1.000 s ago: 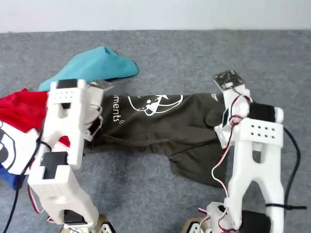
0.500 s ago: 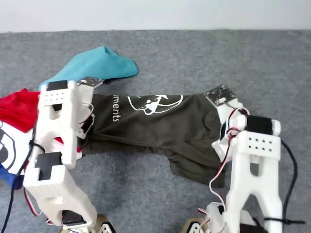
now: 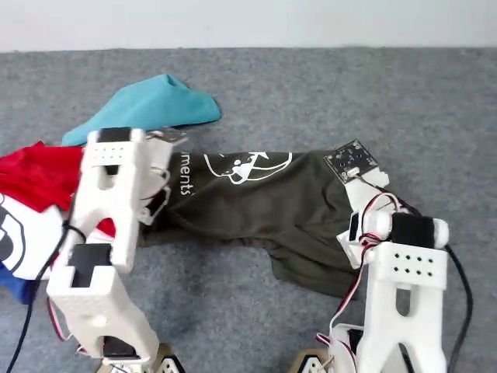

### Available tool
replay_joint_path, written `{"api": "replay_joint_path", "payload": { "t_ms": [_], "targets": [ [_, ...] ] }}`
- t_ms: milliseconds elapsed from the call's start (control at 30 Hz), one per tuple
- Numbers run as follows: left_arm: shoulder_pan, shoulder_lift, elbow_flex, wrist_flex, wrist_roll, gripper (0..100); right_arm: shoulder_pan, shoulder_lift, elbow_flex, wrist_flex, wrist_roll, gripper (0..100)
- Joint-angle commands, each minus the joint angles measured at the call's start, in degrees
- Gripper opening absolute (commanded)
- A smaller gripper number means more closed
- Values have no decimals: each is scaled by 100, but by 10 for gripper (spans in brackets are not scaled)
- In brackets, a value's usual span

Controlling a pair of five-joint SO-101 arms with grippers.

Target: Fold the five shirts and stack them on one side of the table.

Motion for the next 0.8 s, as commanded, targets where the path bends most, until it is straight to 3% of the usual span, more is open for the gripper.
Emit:
{"api": "replay_joint_path", "payload": {
  "t_ms": [0, 167, 333, 567, 767],
  "targets": [
    [211, -299, -189, 18, -88, 67, -48, -171, 158, -198, -53, 210],
    [202, -299, -189, 422, -141, 179, -48, -180, 185, -207, -44, 209],
    [105, -308, -189, 519, -642, 294, -57, -180, 185, -215, -44, 209],
    [-308, -308, -910, 492, -862, 299, -48, -180, 185, -215, -44, 209],
    [-985, -299, -1279, 510, -1916, 299, -48, -180, 185, -224, -44, 209]
  ]
}}
